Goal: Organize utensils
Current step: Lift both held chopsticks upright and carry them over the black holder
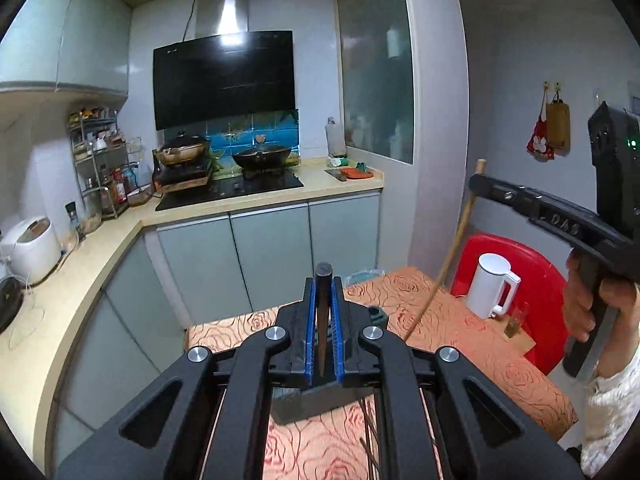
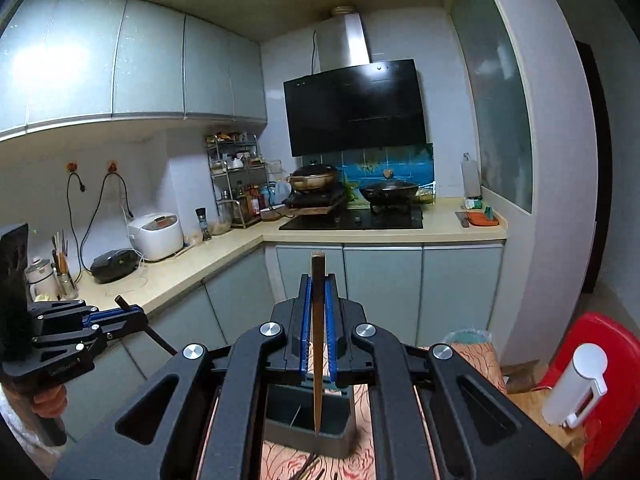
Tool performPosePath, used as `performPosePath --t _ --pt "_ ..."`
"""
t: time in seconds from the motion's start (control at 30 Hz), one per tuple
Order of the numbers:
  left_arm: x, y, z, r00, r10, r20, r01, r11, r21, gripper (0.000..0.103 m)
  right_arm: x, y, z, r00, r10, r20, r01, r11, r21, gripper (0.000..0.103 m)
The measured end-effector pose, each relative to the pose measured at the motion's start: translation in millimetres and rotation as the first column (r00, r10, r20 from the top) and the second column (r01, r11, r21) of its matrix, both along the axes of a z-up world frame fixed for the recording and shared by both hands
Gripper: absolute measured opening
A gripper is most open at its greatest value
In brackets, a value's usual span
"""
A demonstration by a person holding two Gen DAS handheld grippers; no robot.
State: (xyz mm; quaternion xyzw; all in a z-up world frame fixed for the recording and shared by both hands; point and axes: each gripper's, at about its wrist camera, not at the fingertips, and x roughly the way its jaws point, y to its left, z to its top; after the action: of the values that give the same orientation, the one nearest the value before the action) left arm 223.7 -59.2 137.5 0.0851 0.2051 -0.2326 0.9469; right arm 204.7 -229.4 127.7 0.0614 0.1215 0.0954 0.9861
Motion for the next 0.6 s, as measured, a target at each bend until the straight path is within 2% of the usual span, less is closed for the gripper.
performPosePath --t 0.17,0.43,0.6 --pt "25.2 -27.0 -19.5 1.000 0.025 0.016 -0.026 0.997 0.067 0.007 30.9 6.6 -13.9 1.000 -0.007 -0.026 0.006 1.000 -0.014 0.007" --pt "62.9 -27.8 -73.4 0.994 0.068 -0.091 -0.062 0.996 0.065 0.007 58.4 22.5 -58.1 0.995 0.000 -0.098 -0.006 0.998 -0.057 0.007" --pt "71.3 -18.7 -89.0 0.988 0.098 -0.119 -0.091 0.994 0.067 0.007 65.5 29.5 -72.3 0.992 0.002 -0.128 -0.011 0.997 -0.070 0.007"
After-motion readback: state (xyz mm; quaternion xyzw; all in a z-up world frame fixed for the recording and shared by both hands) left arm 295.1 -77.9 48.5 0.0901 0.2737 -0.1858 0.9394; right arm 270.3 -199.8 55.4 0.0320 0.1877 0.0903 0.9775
